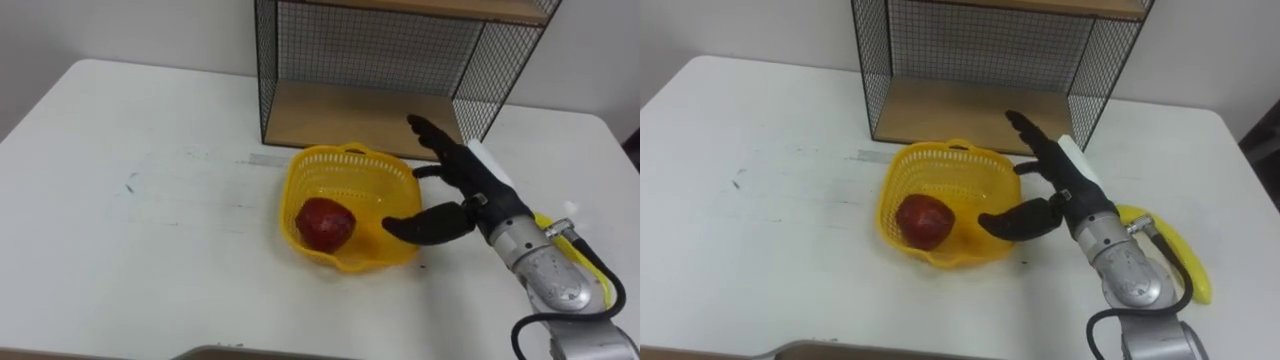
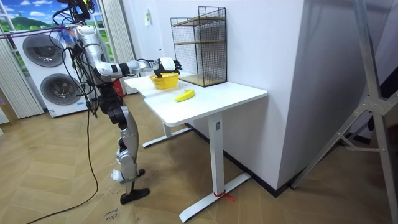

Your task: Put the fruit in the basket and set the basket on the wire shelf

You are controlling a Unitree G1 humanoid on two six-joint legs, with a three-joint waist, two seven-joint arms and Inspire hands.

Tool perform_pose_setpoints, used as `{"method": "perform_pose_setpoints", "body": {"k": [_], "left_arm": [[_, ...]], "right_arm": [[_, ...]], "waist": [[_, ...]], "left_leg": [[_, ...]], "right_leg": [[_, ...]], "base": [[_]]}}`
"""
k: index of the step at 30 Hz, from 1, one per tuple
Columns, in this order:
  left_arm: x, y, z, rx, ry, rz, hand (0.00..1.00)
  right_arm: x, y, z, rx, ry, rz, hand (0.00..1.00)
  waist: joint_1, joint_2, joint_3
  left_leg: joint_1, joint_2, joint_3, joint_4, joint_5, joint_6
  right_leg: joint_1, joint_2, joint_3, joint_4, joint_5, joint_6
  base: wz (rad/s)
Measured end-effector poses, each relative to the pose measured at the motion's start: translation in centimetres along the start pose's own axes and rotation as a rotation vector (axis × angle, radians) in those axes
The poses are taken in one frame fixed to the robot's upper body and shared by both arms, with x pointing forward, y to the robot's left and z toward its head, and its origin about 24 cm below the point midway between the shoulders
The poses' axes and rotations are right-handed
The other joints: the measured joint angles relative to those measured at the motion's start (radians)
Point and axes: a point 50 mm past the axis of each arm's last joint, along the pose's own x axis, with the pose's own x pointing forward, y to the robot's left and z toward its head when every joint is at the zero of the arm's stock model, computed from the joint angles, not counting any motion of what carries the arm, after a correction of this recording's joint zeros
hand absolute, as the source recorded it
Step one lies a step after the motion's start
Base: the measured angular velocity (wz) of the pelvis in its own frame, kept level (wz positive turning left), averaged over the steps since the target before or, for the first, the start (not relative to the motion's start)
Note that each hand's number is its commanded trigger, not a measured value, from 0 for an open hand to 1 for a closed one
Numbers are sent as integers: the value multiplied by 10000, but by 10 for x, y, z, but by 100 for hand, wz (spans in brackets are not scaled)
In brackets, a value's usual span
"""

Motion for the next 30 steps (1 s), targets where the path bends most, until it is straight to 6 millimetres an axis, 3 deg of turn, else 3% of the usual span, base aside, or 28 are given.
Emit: {"method": "perform_pose_setpoints", "body": {"k": [20,26,30], "left_arm": [[-2,-6,-12,-122,282,-104,0],[-2,-5,-14,-323,379,-58,0],[-3,-6,-14,-337,365,-29,0]], "right_arm": [[0,-5,0,213,-51,-432,0],[-2,-16,7,168,-347,-1106,0],[-6,-37,8,1165,-594,-2317,0]], "waist": [[-6,-62,-30],[-60,-14,-2],[-70,-78,-39]], "left_leg": [[76,11,78,-16,-9,11],[70,23,91,20,-23,27],[91,15,58,23,-23,28]], "right_leg": [[37,1,52,2,7,6],[76,-4,16,2,10,11],[107,-10,-22,3,10,12]], "base": [[0],[1],[3]]}}
